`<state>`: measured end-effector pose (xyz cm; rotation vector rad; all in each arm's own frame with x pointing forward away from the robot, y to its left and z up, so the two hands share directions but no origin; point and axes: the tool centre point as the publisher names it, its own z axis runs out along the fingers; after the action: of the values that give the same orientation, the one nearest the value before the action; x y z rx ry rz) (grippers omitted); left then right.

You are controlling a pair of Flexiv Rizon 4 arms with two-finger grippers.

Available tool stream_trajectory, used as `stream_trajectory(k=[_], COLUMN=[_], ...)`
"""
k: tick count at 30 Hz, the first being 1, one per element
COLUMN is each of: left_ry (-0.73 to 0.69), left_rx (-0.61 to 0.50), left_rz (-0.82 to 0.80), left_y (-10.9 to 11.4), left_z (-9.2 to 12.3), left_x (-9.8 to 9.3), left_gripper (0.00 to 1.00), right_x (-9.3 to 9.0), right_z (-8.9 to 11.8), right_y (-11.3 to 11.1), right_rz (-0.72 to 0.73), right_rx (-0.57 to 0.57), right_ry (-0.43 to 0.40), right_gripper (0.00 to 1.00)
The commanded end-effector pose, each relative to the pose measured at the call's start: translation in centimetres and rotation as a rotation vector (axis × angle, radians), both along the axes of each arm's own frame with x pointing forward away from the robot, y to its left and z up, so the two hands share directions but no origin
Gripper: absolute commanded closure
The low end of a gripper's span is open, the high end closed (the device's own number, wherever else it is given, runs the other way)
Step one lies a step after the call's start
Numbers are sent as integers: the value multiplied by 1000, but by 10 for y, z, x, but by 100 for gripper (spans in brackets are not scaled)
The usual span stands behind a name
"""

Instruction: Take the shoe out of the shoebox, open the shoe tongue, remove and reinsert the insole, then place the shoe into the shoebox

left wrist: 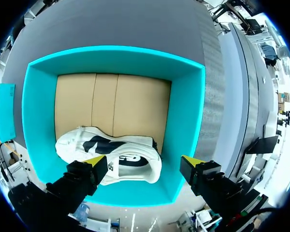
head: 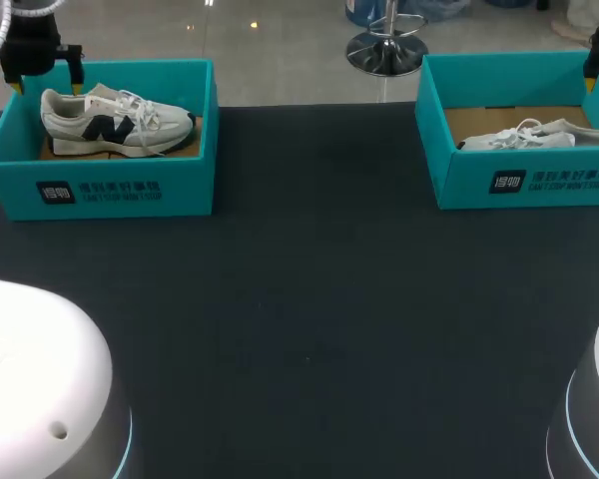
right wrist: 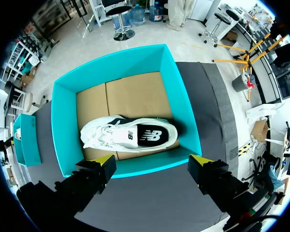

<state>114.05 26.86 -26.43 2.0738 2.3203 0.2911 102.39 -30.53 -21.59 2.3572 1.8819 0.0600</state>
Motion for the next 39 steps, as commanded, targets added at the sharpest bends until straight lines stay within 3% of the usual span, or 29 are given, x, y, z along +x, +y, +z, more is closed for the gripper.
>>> stream_trajectory(k=[1,6,8,11,14,20,22,26,28,30,36,39], left_ry=[17,25,28,22,23,25,19,23,32,33,46,49], left_rx=[-18,-22,-35,-40,-40,-55,-42,-31,-38,-38,-57,-64], left_rz=[-2,-9,-18,-34,-41,-59,-61,-55,-62,-64,-68,-78], left_y=[12,17,19,20,22,25,27,33,35,36,38,37], left_z=[-5,-7,-9,-12,-15,-20,-24,-31,-34,-39,-49,-54], left_x=[13,22,25,30,35,42,46,54,57,60,69,71], left_gripper=[0,1,28,51,60,58,52,50,41,39,42,37], right_x=[-1,-1,-1,-1,-1,-1,-1,-1,-1,-1,-1,-1], right_z=[0,0,0,0,0,0,0,0,0,0,0,0], right_y=[0,0,0,0,0,0,0,0,0,0,0,0], right_rz=[0,0,0,0,0,0,0,0,0,0,0,0], right_rx=[0,0,0,0,0,0,0,0,0,0,0,0], right_ry=[-1,-1,-1,-1,-1,-1,-1,-1,-1,-1,-1,-1], right_gripper=[0,0,0,0,0,0,0,0,0,0,0,0])
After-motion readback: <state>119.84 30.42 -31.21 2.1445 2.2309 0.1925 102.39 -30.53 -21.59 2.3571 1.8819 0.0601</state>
